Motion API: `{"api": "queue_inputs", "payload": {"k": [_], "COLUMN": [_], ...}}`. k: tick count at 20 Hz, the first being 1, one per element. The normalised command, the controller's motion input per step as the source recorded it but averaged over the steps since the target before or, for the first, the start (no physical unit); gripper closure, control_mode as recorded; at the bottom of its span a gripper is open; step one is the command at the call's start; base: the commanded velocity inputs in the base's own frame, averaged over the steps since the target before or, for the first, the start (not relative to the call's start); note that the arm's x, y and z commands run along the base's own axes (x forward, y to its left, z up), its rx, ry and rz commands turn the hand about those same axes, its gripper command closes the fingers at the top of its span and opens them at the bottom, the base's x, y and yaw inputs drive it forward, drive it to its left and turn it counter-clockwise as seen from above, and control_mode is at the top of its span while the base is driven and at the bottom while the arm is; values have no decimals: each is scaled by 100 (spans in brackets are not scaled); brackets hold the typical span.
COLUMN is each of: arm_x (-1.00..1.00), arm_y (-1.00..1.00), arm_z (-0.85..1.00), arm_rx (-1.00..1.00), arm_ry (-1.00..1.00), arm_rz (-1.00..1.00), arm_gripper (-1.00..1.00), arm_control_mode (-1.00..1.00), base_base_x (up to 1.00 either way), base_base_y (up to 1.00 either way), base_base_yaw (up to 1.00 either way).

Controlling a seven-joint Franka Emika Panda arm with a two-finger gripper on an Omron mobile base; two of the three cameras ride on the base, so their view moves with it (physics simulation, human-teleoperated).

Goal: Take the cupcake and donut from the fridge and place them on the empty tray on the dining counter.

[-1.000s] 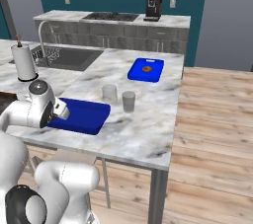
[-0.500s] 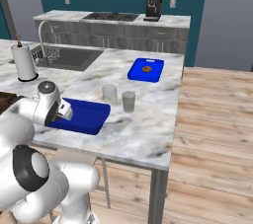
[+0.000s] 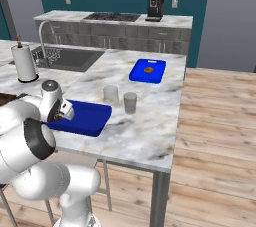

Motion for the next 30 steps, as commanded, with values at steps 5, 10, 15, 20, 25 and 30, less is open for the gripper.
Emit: {"api": "queue_inputs", "payload": {"k": [5,10,15,20,25,30], "arm_x": [22,21,15,16,21,22], "arm_y": [12,0,0,0,1,3], "arm_z": [-5,-13,-27,-26,-24,-20], "arm_rx": [-4,0,0,0,0,0], "arm_ry": [0,0,0,0,0,0], "arm_rz": [0,0,0,0,0,0], "arm_gripper": [100,100,100,100,100,100], "arm_control_mode": [-100,-100,-100,-100,-100,-100], "base_base_x": [0,0,0,0,0,0], "base_base_y": [0,0,0,0,0,0], "base_base_yaw": [0,0,0,0,0,0]}}
